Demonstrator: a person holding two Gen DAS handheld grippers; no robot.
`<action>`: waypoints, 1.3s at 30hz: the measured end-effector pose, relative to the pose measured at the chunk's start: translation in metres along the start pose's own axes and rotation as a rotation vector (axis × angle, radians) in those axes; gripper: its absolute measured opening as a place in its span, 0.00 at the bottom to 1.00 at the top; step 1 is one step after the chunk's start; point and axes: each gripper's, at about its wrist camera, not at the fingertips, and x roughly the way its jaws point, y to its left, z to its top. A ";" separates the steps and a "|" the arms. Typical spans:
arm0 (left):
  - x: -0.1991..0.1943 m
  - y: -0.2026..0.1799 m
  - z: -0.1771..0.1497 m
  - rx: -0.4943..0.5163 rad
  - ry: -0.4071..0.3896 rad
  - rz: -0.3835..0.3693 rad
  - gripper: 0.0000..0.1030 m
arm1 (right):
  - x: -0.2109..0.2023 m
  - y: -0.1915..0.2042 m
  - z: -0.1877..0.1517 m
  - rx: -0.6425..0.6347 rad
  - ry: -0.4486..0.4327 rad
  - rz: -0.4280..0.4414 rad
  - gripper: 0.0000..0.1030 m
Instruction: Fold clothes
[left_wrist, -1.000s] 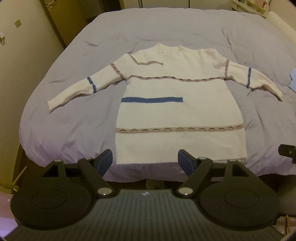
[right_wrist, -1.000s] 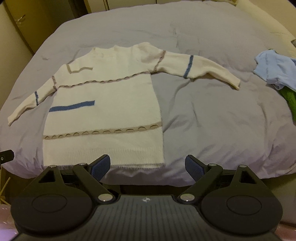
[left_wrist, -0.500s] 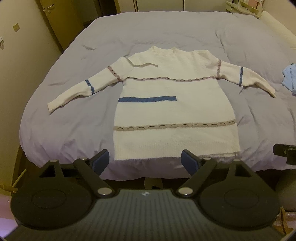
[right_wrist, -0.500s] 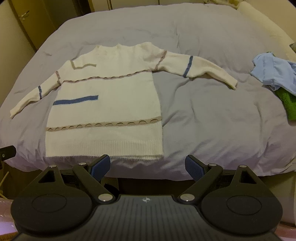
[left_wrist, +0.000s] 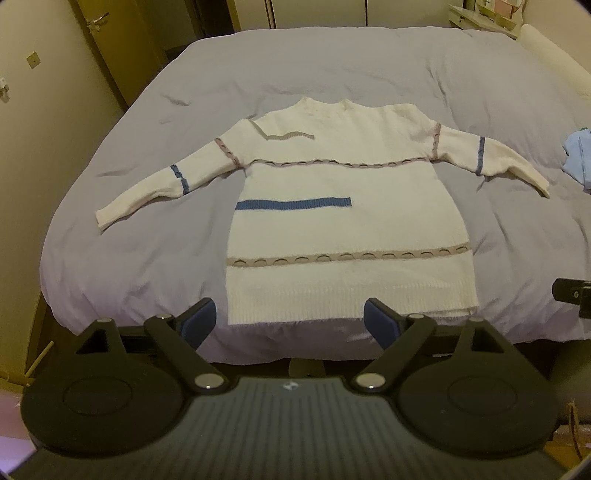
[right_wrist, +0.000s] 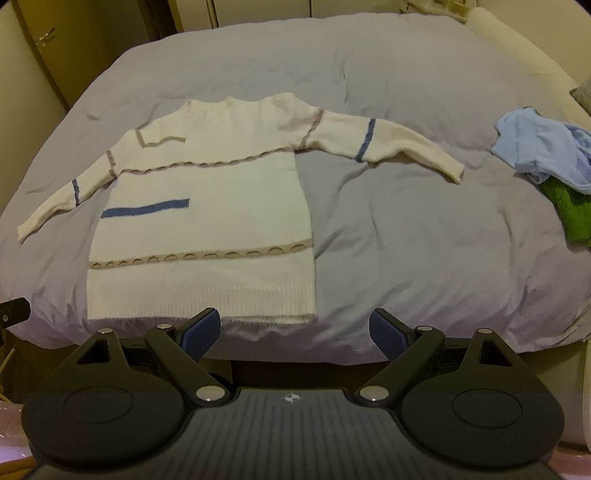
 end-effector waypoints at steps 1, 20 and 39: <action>0.000 0.000 0.001 0.000 -0.001 0.000 0.83 | 0.000 0.000 0.001 -0.001 -0.002 0.000 0.87; 0.046 0.012 0.044 -0.032 0.020 -0.007 0.83 | 0.032 0.009 0.047 -0.005 0.003 0.004 0.87; 0.289 0.176 0.143 -0.454 0.096 -0.145 0.80 | 0.232 0.075 0.183 0.267 0.038 0.118 0.78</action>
